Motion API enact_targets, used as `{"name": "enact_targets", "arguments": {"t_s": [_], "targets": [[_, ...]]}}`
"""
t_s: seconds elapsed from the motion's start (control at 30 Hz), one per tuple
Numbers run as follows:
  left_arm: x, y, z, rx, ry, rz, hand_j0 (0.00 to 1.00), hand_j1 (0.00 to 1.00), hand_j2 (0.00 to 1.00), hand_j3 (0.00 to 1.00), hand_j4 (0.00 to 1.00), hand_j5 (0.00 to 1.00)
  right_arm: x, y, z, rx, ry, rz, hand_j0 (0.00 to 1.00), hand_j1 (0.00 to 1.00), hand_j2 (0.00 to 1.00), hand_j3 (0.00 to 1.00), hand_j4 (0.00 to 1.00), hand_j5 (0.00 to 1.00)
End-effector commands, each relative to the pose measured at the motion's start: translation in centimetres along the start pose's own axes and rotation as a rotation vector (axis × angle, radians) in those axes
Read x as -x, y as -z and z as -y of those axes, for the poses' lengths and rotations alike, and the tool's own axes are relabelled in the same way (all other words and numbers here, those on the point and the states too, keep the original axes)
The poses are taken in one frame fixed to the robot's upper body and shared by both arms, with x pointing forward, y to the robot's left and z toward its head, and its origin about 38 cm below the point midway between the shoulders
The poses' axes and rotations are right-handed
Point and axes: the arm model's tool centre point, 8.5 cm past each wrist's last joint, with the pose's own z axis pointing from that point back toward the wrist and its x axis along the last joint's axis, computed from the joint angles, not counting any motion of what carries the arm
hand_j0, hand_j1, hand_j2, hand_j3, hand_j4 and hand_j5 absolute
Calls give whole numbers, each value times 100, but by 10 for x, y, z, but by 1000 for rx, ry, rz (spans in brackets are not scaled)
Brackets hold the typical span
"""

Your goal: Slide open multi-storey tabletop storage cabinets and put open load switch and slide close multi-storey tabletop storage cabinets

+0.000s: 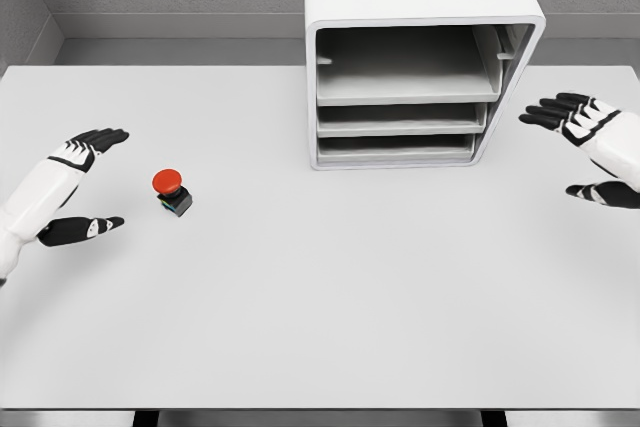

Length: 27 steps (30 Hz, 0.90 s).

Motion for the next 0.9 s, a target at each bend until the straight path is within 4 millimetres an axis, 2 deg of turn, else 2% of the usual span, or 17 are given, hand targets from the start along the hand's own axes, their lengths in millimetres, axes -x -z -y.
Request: {"name": "enact_targets", "arguments": {"t_s": [0.0, 0.13, 0.23, 0.33, 0.4, 0.5, 0.63, 0.73, 0.87], "targets": [[0, 0, 1, -2, -5, 0, 100, 100, 100, 100, 100, 100, -8, 5, -5, 0, 6, 24, 100, 100, 100, 100, 100, 100], [-1, 1, 2, 5, -4, 1, 100, 100, 100, 100, 100, 100, -9, 6, -6, -10, -3, 27, 100, 100, 100, 100, 100, 100], [0, 8, -3, 17, 59, 2, 100, 100, 100, 100, 100, 100, -16, 17, -21, -71, -30, 59, 100, 100, 100, 100, 100, 100], [-1, 19, -4, 123, 88, 14, 100, 100, 100, 100, 100, 100, -26, 25, -31, -89, -28, 93, 82, 82, 82, 82, 82, 82], [0, 29, -11, 150, 173, 12, 100, 100, 100, 100, 100, 100, -30, 28, -32, -78, -27, 101, 76, 76, 76, 76, 76, 76], [1, 42, -15, 206, 269, 3, 100, 100, 100, 100, 100, 100, -36, 44, -29, -17, -11, 117, 76, 76, 76, 76, 76, 76], [0, 51, -6, 403, 278, -13, 100, 100, 100, 100, 100, 100, -42, 60, -26, 25, 2, 140, 76, 76, 76, 76, 76, 76], [-3, 59, -13, 368, 277, 1, 100, 100, 100, 100, 100, 100, -43, 67, -18, 39, -14, 157, 76, 76, 76, 76, 76, 76], [-10, 71, -27, 290, 222, 49, 100, 100, 100, 100, 100, 100, -42, 74, -5, 64, -36, 170, 71, 71, 71, 71, 71, 71]]}}
